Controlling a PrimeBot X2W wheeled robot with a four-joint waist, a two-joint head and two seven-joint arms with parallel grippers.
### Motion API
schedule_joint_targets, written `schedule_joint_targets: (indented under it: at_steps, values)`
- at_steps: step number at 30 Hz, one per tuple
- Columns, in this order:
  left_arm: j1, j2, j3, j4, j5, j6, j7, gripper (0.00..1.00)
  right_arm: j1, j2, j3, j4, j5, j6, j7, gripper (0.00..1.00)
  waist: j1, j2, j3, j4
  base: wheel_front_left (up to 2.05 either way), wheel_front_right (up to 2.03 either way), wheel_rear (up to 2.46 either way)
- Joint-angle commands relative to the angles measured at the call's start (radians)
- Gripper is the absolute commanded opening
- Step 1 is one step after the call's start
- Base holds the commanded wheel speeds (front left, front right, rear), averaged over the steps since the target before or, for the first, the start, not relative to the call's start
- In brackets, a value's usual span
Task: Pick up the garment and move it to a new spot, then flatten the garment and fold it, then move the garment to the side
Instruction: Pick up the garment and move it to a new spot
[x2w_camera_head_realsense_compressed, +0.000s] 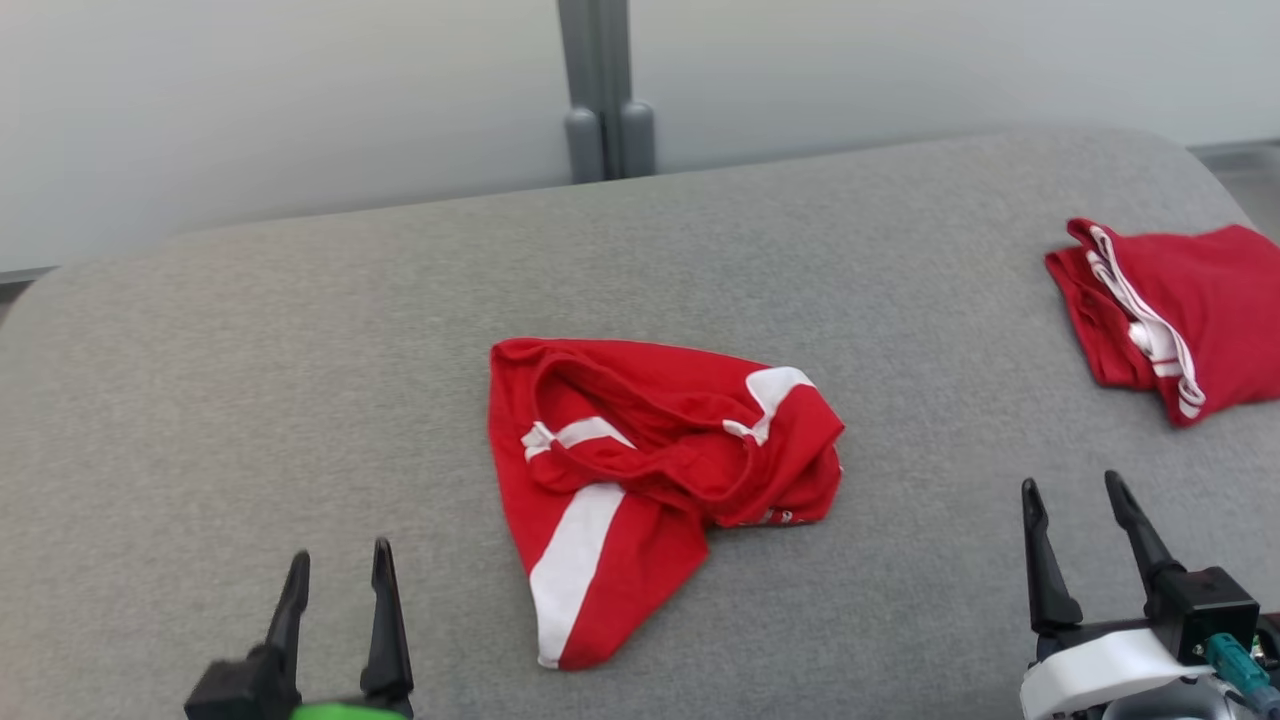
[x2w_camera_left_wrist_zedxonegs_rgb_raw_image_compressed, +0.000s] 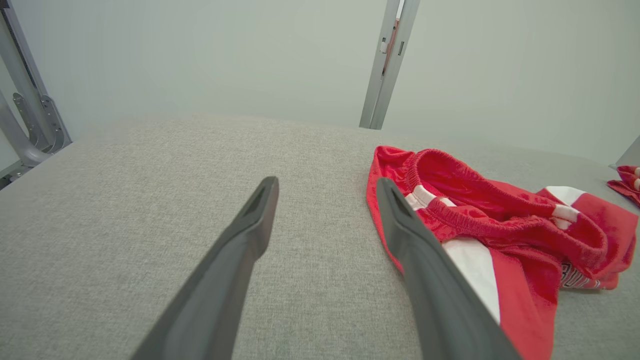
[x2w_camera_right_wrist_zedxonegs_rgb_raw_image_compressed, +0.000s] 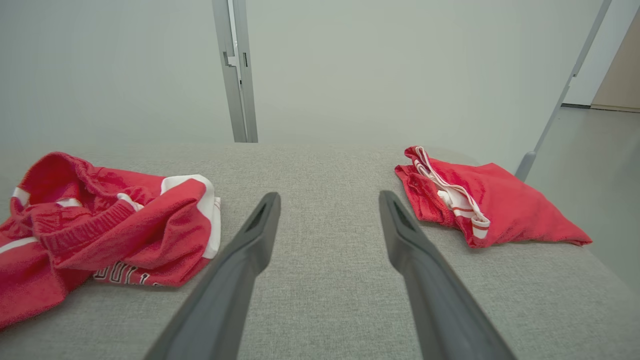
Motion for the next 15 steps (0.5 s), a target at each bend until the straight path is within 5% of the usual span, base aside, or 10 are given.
schedule_joint_targets:
  at_steps: [1,15]
  values:
    - [0.048,-0.023,0.03,-0.012,0.027,-0.017,-0.002,1.0,0.022,-0.002,0.006,0.009,0.01,-0.002,-0.003,1.0,0.0,0.0,-0.071,0.084,0.0,0.0,0.0]
    - [0.203,-0.103,0.16,-0.047,0.182,-0.192,-0.003,1.0,0.03,-0.001,0.064,0.074,0.062,-0.002,-0.003,1.0,0.0,0.0,-0.096,0.107,0.0,0.0,0.0]
